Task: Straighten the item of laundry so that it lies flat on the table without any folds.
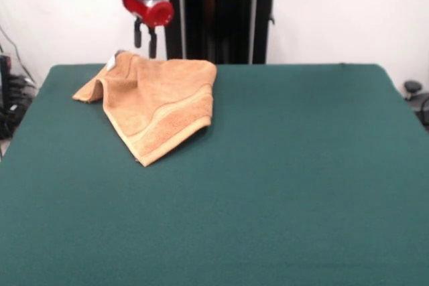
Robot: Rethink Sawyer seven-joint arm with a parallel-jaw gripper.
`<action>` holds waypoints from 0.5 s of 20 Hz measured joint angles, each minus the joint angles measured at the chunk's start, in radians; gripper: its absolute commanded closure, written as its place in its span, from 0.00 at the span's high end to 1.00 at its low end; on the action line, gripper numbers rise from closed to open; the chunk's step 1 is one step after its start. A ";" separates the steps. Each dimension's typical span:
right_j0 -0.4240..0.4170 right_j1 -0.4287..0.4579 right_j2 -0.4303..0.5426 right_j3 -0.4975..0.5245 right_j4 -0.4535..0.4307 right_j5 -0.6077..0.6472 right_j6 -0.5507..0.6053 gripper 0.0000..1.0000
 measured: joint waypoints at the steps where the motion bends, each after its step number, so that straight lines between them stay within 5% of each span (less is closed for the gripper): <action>1: -0.004 0.005 0.007 0.000 -0.002 -0.011 0.000 1.00; 10: 0.069 0.151 -0.012 -0.029 -0.033 -0.161 0.000 1.00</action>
